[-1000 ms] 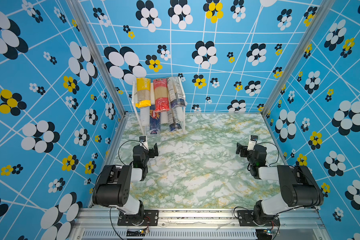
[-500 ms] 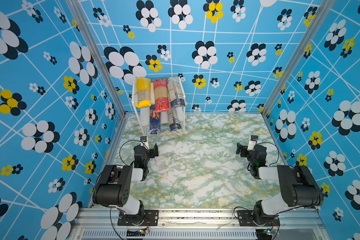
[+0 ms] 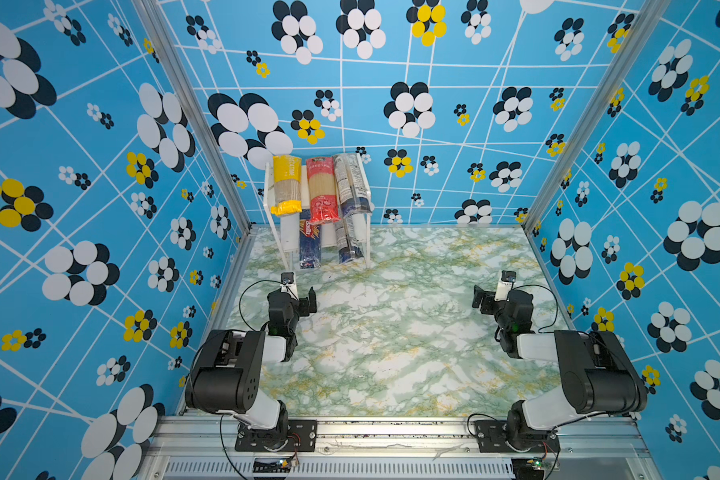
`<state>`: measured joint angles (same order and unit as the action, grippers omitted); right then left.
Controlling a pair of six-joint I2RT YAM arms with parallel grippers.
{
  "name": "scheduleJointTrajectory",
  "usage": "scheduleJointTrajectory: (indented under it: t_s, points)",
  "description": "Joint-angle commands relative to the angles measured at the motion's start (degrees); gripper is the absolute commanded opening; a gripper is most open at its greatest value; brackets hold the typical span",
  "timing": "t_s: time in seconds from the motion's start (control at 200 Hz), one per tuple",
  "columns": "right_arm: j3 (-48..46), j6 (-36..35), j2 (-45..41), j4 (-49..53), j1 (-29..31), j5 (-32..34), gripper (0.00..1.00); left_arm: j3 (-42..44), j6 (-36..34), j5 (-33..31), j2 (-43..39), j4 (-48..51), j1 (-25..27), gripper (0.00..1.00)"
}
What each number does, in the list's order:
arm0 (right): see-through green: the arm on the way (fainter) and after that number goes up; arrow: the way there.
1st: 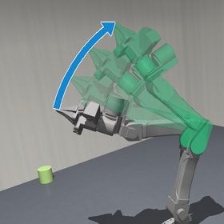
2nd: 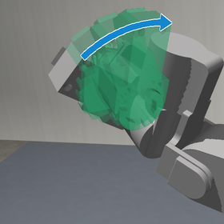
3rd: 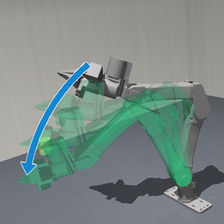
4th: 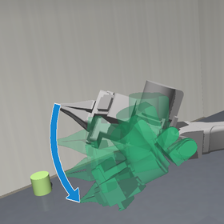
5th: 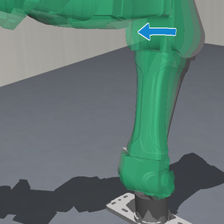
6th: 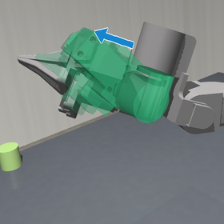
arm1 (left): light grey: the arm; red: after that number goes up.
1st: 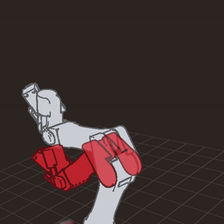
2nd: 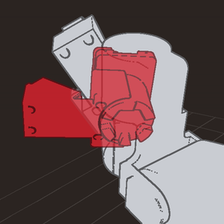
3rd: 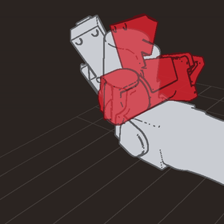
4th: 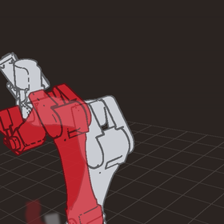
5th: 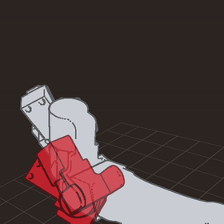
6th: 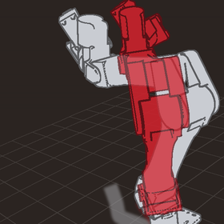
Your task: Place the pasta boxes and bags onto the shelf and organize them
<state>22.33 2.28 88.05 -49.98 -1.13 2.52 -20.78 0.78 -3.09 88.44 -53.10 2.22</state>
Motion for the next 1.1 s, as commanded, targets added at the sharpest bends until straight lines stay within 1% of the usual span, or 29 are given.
scheduleJointTrajectory:
  t_s: [0.0, 0.335, 0.675, 1.095]
  points:
    - [-0.10, -0.22, 0.44, -1.18, 0.39, 0.99, 0.99, -0.89, -0.77, -1.05, 0.19, 0.18, 0.05, 0.99]
    - [-0.08, -0.34, 0.44, -1.18, 0.51, 1.14, 0.99, -0.62, -1.03, -1.68, 0.28, -0.29, 0.47, 0.99]
    - [-0.53, -1.01, 0.24, -2.05, 1.89, 4.56, 0.99, -0.60, -1.03, -1.66, 0.24, -0.33, 0.51, 0.99]
    - [-0.53, -1.05, 0.37, -2.03, 2.08, 4.74, 0.99, -0.67, -1.03, -1.74, 0.24, -0.28, 0.51, 0.99]
